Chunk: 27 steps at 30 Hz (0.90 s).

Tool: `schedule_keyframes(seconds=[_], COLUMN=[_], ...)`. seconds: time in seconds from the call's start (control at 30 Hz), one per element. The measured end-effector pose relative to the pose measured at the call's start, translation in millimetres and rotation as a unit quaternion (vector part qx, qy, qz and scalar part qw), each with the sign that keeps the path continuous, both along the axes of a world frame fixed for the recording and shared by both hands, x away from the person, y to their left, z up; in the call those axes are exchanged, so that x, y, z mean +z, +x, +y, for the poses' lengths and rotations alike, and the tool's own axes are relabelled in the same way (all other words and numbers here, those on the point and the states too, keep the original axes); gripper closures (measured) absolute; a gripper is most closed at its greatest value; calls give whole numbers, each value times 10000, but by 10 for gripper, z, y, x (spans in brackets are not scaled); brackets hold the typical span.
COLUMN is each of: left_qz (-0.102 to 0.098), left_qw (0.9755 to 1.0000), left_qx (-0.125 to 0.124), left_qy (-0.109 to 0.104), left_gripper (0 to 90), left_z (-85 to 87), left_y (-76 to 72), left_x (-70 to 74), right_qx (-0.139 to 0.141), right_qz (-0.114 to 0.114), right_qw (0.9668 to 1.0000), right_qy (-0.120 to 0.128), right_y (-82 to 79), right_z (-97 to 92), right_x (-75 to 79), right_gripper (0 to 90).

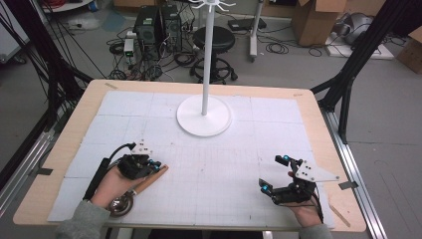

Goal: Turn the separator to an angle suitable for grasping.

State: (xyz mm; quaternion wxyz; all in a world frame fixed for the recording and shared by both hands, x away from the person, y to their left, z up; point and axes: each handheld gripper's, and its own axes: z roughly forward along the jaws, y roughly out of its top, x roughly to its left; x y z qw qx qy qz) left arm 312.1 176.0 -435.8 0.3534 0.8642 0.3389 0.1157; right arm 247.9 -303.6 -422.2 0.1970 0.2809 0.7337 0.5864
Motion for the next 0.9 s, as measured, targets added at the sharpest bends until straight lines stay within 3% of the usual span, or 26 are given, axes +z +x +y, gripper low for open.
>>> schedule_keyframes(seconds=[0.37, 0.9], left_qz=[1, 61], left_qw=[9998, 9989], left_qx=[-195, -451], left_qy=[104, 68], left_gripper=[898, 898], left_z=[-116, -210], left_y=[-38, -108], left_x=[13, 16], right_qx=[-1, 2], right_qz=[23, 3], right_qw=[10000, 10000], right_qy=[8, 11], right_y=[-6, -4], right_z=[1, -3], right_x=[3, 5], right_gripper=[7, 7])
